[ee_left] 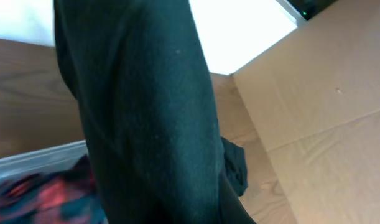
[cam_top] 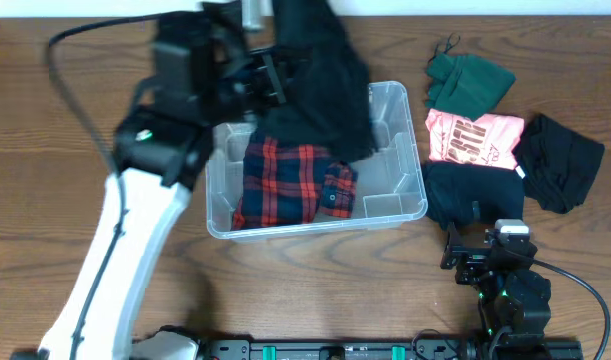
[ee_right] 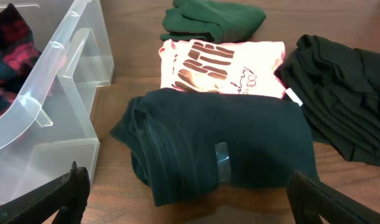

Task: Pack container
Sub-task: 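Lift the black garment with the left gripper and drop it into the container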

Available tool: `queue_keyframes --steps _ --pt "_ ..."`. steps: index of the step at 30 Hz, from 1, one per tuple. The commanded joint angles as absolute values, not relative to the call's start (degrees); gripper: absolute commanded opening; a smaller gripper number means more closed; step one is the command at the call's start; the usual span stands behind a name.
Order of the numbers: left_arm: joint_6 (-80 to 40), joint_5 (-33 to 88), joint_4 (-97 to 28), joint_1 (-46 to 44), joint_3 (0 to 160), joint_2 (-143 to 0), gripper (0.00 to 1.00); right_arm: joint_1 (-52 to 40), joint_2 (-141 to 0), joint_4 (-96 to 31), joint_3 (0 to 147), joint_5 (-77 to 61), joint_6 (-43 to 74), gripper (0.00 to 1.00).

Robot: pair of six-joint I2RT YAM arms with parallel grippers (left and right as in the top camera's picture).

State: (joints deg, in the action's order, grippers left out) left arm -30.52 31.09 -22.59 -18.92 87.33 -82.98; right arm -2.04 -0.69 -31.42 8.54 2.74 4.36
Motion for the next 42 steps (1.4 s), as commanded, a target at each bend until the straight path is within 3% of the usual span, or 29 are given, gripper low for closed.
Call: queue_keyframes --steps 1,16,23,34,42 --pt "-32.9 29.1 -18.3 -22.1 88.8 -84.1 0.06 -1.7 -0.4 -31.3 8.4 2.7 5.1 0.99" --pt "-37.9 28.9 -20.9 -28.9 83.0 -89.8 0.06 -1.7 -0.4 -31.3 8.4 2.7 5.1 0.99" --pt "-42.8 26.6 -29.8 -29.7 82.9 -89.6 0.06 -1.7 -0.4 -31.3 8.4 2.7 5.1 0.99" --pt "-48.7 28.0 -14.0 -29.5 83.0 -86.0 0.06 -1.7 -0.4 -31.3 8.4 2.7 5.1 0.99" --pt "-48.7 22.5 -22.9 -29.5 81.4 -86.0 0.06 -1.7 -0.4 -31.3 8.4 2.7 5.1 0.99"
